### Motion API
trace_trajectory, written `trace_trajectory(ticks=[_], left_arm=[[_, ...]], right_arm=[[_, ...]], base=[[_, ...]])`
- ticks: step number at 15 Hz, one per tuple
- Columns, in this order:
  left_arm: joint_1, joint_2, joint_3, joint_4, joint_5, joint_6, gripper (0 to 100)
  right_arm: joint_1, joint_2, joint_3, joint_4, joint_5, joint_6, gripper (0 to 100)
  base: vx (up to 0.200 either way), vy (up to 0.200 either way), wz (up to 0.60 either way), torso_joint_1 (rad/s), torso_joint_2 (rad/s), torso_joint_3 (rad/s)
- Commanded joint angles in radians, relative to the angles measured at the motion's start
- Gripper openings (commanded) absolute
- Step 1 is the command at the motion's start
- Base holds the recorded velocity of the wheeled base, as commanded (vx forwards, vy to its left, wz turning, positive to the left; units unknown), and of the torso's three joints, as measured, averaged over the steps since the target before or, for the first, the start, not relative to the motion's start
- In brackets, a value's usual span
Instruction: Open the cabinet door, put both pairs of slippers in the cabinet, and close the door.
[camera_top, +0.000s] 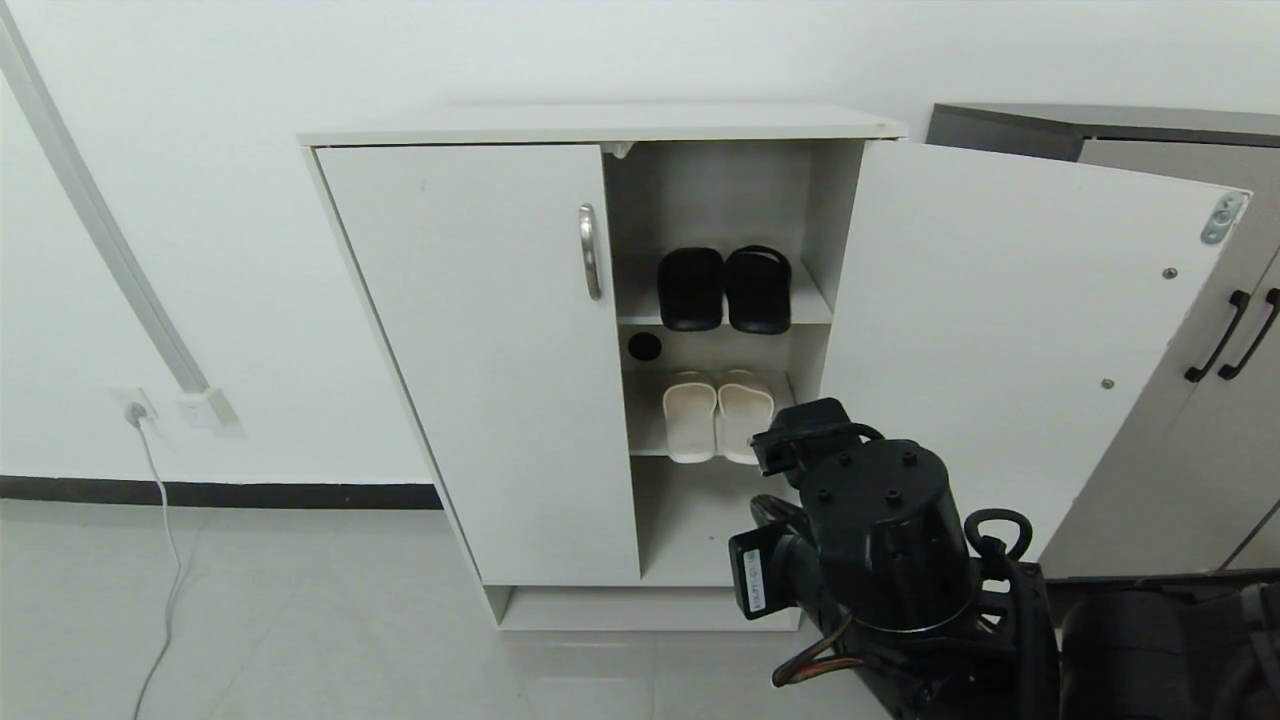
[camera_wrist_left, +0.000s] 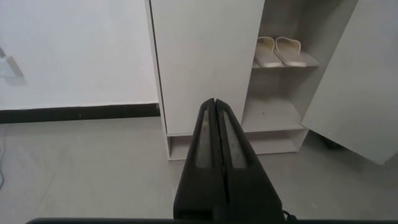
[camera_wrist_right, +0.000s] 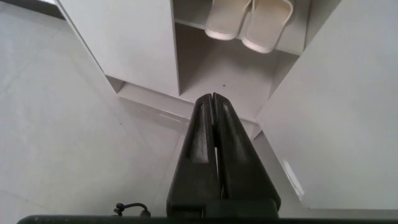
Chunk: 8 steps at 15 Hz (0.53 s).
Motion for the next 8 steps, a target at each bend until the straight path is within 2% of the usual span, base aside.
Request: trace_trajectory(ticks=[1, 8], left_arm=[[-0.001, 0.001, 0.000, 0.000, 0.000, -0.002, 0], [0.000, 0.000, 0.000, 0.000, 0.000, 0.000, 0]], right_arm=[[0.000, 0.011, 0.001, 0.000, 0.000, 0.000, 0], [-0.002, 0.028, 0.001, -0.012, 0.000, 0.000, 0]], base=[[0.000, 0.000, 0.00, 0.000, 0.00, 0.000], [0.000, 0.000, 0.00, 0.000, 0.00, 0.000]])
